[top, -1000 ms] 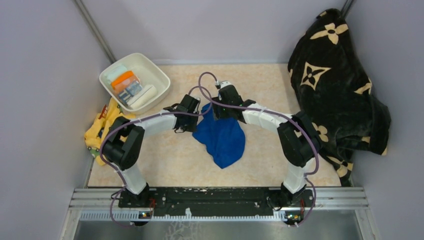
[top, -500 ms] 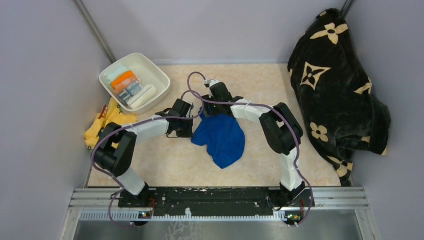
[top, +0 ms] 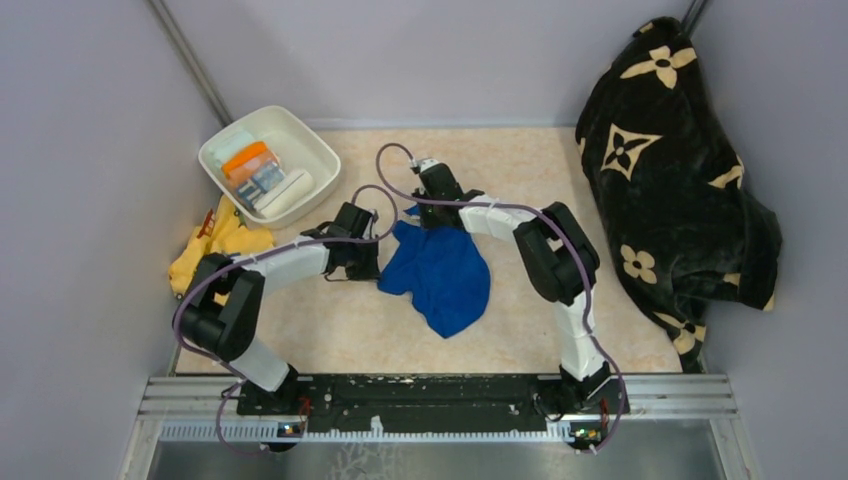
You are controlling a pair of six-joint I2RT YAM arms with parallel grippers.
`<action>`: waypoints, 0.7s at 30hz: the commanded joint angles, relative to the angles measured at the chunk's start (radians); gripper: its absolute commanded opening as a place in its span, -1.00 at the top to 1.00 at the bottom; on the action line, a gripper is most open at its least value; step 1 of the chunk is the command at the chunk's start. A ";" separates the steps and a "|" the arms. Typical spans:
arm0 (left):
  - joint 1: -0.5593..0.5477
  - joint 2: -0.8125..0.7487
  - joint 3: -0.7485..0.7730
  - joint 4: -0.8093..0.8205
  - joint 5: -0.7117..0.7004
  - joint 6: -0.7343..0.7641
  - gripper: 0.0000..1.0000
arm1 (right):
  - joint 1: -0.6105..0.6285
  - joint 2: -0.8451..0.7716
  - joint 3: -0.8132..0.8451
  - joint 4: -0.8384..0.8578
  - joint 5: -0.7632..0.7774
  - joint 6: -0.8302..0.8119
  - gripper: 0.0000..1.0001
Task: Roll the towels
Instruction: Flatten out the towel at the center of the board.
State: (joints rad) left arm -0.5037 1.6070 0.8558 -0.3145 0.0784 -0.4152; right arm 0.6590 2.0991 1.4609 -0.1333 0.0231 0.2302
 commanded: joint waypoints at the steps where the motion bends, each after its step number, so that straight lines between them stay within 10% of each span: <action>1: 0.066 -0.029 -0.057 -0.078 -0.020 0.004 1.00 | -0.105 -0.205 -0.018 -0.018 0.051 0.006 1.00; 12: 0.299 -0.211 -0.121 -0.136 0.088 0.010 1.00 | -0.459 -0.783 -0.469 -0.195 0.066 0.145 1.00; 21: 0.407 -0.464 -0.241 -0.185 0.024 -0.168 1.00 | -0.480 -1.113 -0.808 -0.451 0.179 0.375 0.95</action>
State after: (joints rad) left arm -0.1246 1.2316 0.6537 -0.4549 0.1429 -0.4816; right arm 0.1745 1.0966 0.7486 -0.4286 0.1493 0.4530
